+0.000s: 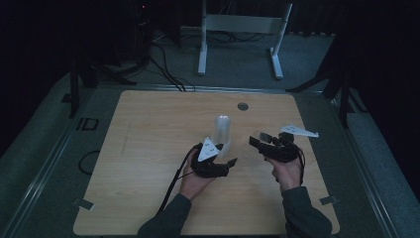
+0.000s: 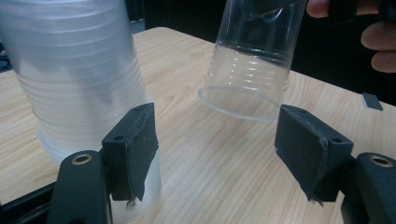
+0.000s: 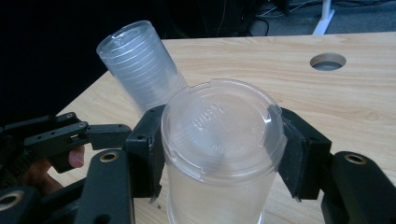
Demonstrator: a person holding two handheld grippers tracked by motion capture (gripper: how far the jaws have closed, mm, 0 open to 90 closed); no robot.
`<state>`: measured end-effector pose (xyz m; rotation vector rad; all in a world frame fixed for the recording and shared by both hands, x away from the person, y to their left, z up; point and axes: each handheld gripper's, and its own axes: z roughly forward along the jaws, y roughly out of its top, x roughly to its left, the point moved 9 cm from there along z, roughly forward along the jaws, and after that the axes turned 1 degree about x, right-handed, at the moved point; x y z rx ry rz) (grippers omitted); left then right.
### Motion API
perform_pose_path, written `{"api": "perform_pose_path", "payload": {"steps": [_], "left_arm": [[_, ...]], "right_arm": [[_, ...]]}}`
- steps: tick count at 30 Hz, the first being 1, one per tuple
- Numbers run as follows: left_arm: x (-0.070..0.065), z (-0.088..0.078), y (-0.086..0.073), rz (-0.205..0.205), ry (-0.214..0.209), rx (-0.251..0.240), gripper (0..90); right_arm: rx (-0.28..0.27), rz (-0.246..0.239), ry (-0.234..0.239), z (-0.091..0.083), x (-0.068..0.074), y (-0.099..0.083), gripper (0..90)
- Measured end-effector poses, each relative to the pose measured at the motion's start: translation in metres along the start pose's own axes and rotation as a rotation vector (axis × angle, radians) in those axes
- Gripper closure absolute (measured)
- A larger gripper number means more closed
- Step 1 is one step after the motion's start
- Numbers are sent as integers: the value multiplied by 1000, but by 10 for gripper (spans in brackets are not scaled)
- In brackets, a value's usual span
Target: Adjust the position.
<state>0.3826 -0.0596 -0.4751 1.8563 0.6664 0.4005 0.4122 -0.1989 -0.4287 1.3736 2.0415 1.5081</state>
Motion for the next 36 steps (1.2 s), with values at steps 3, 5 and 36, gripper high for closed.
{"api": "perform_pose_path", "payload": {"steps": [3,5,36], "left_arm": [[0,1,1,5,9,-1,280],[-2,2,3,7,11,-5,272],[-18,20,11,-10,-52,-17,223]], "right_arm": [[1,7,2,0,-1,-1,408],[1,12,2,0,-3,-2,408],[-2,127,92,2,4,-14,410]]}}
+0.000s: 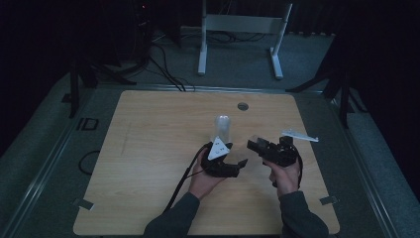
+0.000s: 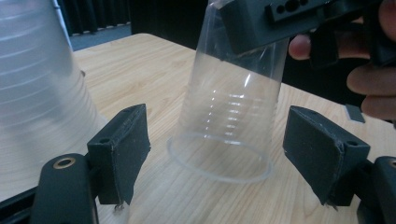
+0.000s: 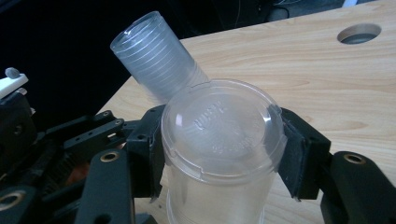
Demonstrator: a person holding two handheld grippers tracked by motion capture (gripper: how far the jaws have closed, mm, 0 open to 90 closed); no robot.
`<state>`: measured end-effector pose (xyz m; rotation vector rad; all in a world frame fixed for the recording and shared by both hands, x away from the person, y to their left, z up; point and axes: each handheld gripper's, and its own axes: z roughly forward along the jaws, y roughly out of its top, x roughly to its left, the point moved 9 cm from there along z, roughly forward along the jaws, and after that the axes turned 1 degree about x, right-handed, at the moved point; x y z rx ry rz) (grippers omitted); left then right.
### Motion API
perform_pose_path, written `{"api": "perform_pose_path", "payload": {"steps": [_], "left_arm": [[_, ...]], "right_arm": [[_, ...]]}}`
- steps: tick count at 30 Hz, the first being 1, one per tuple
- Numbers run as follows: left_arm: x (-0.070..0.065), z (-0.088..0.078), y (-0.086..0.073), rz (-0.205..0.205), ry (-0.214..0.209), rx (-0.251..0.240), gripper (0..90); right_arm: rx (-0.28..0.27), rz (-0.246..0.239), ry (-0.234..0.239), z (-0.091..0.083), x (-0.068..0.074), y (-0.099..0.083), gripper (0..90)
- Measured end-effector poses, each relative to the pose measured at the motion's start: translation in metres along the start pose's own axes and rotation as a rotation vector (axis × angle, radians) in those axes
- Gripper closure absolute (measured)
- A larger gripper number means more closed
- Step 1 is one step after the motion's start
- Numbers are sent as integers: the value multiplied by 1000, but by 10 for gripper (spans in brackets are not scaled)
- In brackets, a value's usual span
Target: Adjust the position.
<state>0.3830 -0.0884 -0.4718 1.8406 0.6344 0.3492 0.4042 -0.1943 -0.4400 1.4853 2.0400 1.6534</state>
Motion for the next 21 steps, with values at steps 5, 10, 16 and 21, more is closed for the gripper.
{"api": "perform_pose_path", "payload": {"steps": [5,10,16,21], "left_arm": [[-2,3,-1,-1,-17,-1,203],[-5,4,0,13,-21,-16,189],[-3,6,1,19,2,-27,160],[-6,7,3,31,-13,-40,149]], "right_arm": [[0,15,14,1,2,-2,411],[-3,33,36,2,4,-2,411],[-8,58,68,1,6,-2,412],[-11,81,83,1,6,-3,411]]}}
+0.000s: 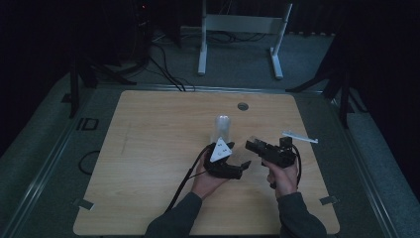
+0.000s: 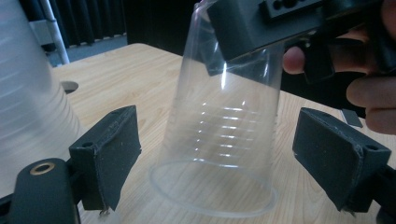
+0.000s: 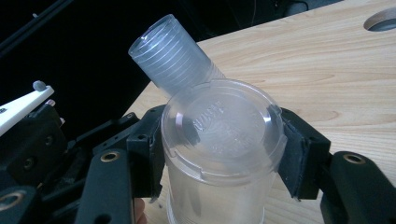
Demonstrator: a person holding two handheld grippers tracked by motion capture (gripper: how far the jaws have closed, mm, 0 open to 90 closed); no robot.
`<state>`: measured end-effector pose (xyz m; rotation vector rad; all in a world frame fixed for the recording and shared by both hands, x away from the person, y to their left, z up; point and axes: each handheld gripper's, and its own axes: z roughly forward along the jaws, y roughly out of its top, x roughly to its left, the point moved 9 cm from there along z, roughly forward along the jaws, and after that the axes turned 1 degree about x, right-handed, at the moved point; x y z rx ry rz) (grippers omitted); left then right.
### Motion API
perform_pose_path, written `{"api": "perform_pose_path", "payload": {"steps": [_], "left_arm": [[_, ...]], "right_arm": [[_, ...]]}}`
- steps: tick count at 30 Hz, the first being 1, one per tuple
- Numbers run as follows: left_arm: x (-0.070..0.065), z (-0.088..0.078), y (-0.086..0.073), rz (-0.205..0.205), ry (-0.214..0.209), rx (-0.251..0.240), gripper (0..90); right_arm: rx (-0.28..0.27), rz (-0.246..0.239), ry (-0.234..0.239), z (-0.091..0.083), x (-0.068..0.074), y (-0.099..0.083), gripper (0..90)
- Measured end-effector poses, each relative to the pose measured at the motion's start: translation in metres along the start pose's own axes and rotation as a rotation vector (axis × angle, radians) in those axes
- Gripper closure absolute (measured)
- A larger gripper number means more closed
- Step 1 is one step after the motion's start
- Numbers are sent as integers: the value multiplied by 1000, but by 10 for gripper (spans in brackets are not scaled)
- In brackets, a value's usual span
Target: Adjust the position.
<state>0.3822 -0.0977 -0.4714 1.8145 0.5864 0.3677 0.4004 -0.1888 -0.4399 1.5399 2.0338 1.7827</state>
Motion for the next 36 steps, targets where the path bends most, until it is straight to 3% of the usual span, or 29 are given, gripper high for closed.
{"api": "perform_pose_path", "payload": {"steps": [36], "left_arm": [[-3,9,-7,4,-14,26,226]], "right_arm": [[-5,126,136,1,3,-2,414]]}}
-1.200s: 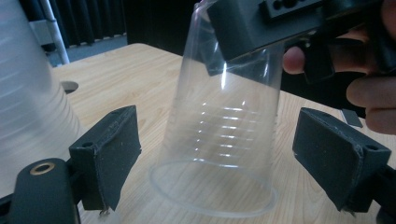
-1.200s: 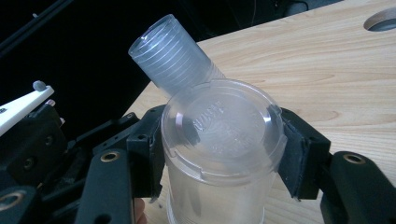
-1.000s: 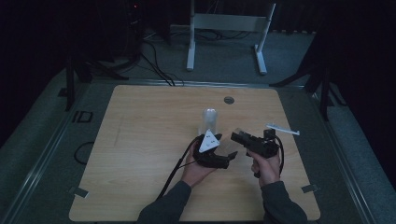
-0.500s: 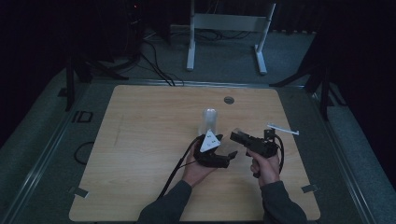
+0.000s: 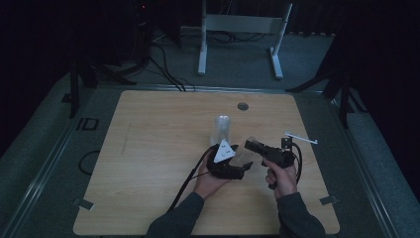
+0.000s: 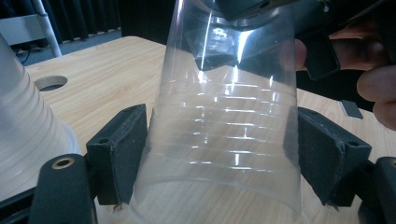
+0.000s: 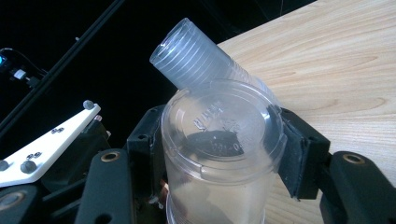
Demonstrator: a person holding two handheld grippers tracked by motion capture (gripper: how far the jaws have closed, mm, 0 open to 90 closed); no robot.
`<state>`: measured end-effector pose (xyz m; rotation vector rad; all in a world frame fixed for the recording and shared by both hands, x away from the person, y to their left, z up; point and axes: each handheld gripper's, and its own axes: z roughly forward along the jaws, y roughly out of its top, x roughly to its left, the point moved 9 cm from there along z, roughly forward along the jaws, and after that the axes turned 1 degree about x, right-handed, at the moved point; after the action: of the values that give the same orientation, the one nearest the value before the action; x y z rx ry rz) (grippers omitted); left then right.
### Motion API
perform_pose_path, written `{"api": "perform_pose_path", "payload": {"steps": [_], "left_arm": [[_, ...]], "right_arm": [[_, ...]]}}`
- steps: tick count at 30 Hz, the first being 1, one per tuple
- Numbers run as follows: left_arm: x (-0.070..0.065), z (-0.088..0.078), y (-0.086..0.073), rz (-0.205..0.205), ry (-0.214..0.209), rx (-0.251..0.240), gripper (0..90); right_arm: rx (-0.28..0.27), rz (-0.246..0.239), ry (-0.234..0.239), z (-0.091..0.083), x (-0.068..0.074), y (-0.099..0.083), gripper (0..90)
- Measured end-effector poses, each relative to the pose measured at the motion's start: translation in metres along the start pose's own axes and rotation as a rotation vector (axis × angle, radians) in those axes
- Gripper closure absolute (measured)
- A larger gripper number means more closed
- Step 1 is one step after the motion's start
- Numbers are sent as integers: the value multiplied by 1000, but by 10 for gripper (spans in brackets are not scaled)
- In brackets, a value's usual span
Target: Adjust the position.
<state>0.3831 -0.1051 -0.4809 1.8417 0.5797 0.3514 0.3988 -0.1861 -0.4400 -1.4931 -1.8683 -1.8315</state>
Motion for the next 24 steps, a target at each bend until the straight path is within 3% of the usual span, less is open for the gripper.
{"api": "perform_pose_path", "payload": {"steps": [12,16,24], "left_arm": [[0,-1,1,8,7,-2,278],[-1,-1,0,10,-1,1,283],[-1,-1,0,18,8,7,289]], "right_arm": [[0,14,16,-1,-1,0,411],[14,-33,-4,-1,1,-1,386],[21,-48,-25,-2,0,0,349]]}}
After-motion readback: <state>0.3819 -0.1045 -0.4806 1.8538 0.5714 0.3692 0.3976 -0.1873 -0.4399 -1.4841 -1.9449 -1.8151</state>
